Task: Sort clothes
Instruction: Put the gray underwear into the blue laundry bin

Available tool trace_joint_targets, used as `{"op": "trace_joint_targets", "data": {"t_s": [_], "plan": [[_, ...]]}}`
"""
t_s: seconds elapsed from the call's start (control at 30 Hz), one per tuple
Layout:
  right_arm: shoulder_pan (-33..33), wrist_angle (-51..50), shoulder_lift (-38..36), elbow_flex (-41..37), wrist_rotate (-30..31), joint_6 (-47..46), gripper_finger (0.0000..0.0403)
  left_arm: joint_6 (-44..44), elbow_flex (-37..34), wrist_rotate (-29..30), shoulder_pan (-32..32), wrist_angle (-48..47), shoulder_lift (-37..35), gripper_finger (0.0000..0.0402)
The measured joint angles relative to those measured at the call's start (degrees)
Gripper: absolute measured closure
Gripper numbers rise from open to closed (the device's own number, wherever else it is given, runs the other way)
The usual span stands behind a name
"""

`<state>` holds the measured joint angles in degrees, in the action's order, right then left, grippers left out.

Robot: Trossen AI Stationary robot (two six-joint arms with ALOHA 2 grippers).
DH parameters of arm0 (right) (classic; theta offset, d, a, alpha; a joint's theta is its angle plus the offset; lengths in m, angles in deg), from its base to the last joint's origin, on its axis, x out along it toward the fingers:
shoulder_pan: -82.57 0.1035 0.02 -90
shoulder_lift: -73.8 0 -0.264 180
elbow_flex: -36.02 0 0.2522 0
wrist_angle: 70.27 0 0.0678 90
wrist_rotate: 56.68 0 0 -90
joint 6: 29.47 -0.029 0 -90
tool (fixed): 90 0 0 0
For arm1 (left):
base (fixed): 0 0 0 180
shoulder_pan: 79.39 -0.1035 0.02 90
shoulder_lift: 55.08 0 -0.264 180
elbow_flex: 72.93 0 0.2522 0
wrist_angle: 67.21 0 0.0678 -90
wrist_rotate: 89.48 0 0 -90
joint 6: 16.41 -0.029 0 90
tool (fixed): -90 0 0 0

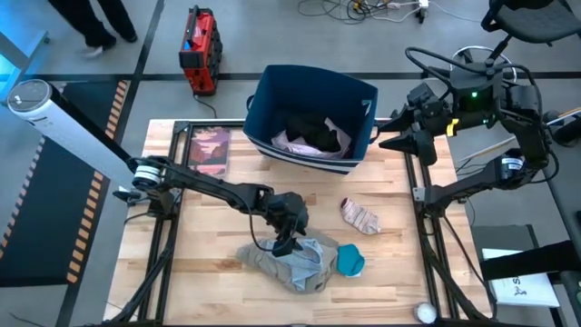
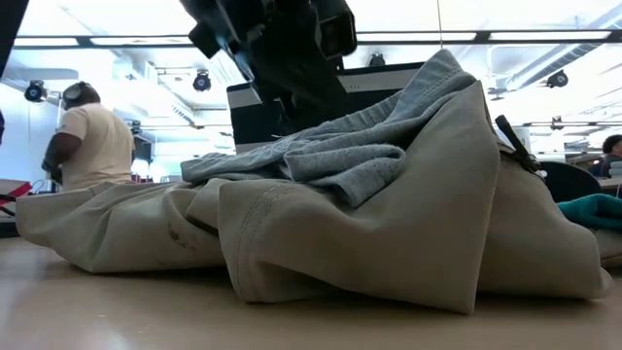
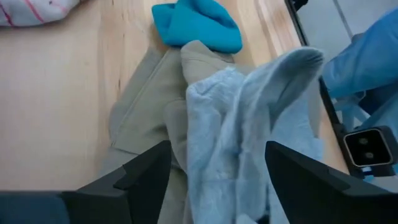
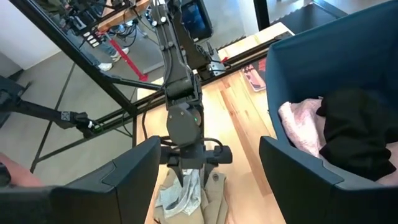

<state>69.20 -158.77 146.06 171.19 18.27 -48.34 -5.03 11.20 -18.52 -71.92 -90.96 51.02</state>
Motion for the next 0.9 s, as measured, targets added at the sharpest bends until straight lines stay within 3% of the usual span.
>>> {"op": "trace_joint_targets", "data": {"t_s": [0.17, 0.3, 0.43, 0.6, 0.73, 0.9], "plan": [[0.00, -0.03, 0.19, 0.00, 0.00, -0.08, 0.0155, -0.53, 0.00, -0.02, 0.03, 1.00, 1.97, 0.0152], [0.00, -0.07, 0.17, 0.00, 0.00, 0.32, 0.0164, -0.13, 0.00, -0.02, 0.03, 1.10, 3.18, 0.0185], [0.00, -0.10, 0.19, 0.00, 0.00, 1.30, 0.0172, 0.68, 0.00, 0.79, 0.05, 0.47, 2.79, 0.0263], [0.00, -0.09, 0.18, 0.00, 0.00, 3.03, 0.0179, 2.37, 0.00, 1.12, -0.06, -0.44, -2.57, 0.0384], [0.00, -0.02, 0.17, 0.00, 0.02, 4.15, 0.0181, 5.11, 0.00, 1.28, -0.26, -2.67, -9.08, 0.0384], [0.00, 0.08, 0.17, -0.01, 0.02, 5.02, 0.0179, 9.37, 0.00, 6.11, -0.96, -5.63, -19.66, 0.0395]]}}
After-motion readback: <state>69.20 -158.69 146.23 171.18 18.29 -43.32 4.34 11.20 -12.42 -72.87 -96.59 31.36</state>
